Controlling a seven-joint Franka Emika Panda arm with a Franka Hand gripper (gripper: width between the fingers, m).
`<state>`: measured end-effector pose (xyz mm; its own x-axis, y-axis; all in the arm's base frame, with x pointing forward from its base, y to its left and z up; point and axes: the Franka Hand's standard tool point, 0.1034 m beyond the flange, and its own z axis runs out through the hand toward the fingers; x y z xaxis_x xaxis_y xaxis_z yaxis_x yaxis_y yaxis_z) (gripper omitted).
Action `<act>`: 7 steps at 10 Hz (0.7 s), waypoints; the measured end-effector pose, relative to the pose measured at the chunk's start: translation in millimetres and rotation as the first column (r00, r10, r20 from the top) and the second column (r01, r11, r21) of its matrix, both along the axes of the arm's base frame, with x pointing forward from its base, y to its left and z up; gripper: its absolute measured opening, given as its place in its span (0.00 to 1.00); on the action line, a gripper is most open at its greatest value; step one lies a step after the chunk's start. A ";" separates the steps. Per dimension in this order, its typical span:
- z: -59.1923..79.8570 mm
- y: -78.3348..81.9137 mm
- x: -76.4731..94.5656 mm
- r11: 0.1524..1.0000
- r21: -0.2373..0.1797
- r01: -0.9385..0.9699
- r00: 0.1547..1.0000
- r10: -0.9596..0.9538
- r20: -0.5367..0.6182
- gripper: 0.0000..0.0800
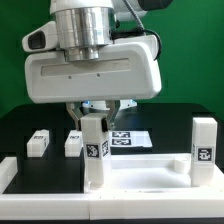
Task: Assemble desk
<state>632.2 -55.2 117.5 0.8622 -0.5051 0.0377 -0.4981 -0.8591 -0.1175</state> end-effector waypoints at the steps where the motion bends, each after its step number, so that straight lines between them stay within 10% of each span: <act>1: 0.0 -0.4 -0.1 0.998 0.005 0.062 0.998 -0.062 -0.005 0.36; 4: -1.5 2.0 -0.9 0.883 0.040 0.468 0.884 -0.466 -0.050 0.36; 7: -3.1 1.8 -2.0 0.575 0.112 0.810 0.586 -0.796 -0.151 0.36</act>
Offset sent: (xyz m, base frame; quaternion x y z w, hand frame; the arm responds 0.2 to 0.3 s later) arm 0.0013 0.0211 -0.0050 0.0261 -0.0173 0.3806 0.9242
